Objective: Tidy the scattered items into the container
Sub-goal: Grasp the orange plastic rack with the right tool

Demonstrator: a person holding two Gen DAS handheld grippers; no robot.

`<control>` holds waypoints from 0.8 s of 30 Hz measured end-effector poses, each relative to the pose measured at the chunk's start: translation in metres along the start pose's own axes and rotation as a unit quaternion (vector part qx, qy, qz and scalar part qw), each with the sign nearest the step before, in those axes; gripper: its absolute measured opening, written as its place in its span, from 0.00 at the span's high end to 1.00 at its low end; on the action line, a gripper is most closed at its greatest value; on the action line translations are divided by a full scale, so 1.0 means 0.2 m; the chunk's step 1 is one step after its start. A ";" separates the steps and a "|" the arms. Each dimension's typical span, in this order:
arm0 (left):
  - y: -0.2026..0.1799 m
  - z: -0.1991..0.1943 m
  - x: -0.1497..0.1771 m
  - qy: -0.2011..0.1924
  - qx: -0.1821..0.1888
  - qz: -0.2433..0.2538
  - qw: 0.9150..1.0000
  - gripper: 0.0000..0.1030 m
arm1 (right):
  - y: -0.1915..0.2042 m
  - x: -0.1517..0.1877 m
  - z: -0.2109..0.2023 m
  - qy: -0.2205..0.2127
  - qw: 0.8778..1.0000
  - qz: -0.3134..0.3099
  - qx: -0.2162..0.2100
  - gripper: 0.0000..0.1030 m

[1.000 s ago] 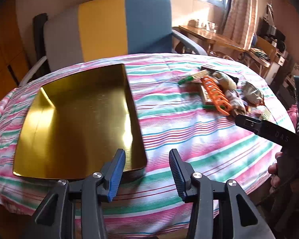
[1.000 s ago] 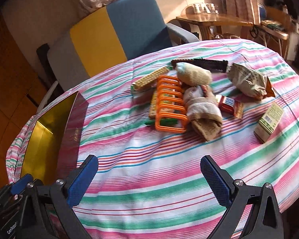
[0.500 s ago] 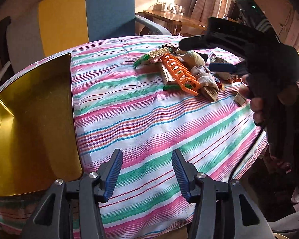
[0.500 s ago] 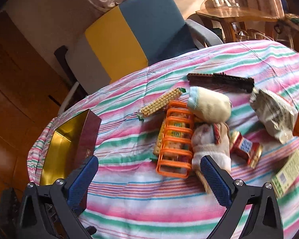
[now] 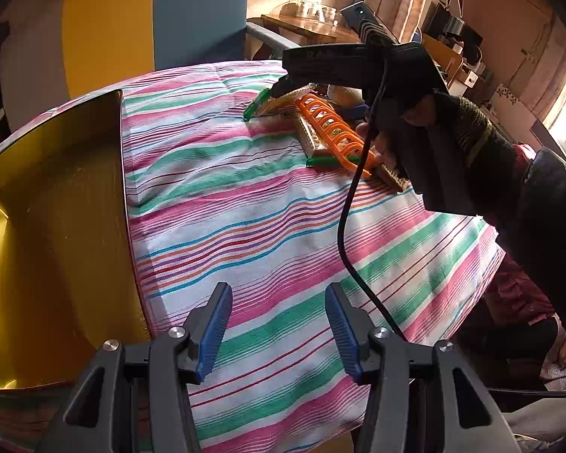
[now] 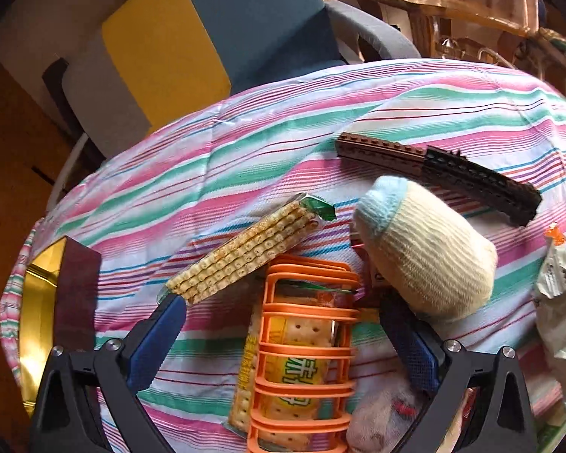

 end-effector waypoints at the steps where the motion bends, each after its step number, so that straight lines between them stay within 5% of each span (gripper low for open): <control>1: 0.00 0.00 0.00 0.000 0.000 -0.001 1.000 0.49 | 0.03 0.00 -0.01 0.006 1.000 -0.004 -0.025 0.00; 7: -0.02 -0.05 0.02 -0.007 0.001 0.000 1.000 0.49 | 0.24 0.13 -0.13 0.060 0.976 -0.052 -0.204 0.00; 13: -0.05 -0.12 0.04 -0.018 0.002 0.003 1.000 0.49 | 0.36 0.35 -0.37 0.103 0.927 -0.058 -0.355 0.00; 15: -0.05 -0.12 0.06 -0.019 0.001 0.000 1.000 0.49 | 0.36 0.42 -0.42 0.111 0.920 -0.054 -0.373 0.00; 18: -0.05 -0.14 0.08 -0.020 0.000 -0.004 1.000 0.49 | 0.30 0.48 -0.47 0.076 0.942 -0.050 -0.322 0.00; 21: -0.05 -0.16 0.09 -0.023 0.004 -0.014 1.000 0.49 | 0.16 0.48 -0.47 0.012 0.980 -0.050 -0.193 0.00; 24: -0.04 -0.18 0.10 -0.030 0.006 -0.021 0.999 0.49 | 0.09 0.53 -0.45 -0.044 0.994 -0.094 -0.041 0.00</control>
Point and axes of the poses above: each gripper's, at about its wrist camera, not at the fingertips, and z roughly the way its jaws point, y to its left, x to its underside, the point moved 7 cm from there along z, roughly the way its jaws point, and after that the axes turned 15 degrees about x, right-handed, at the moved point
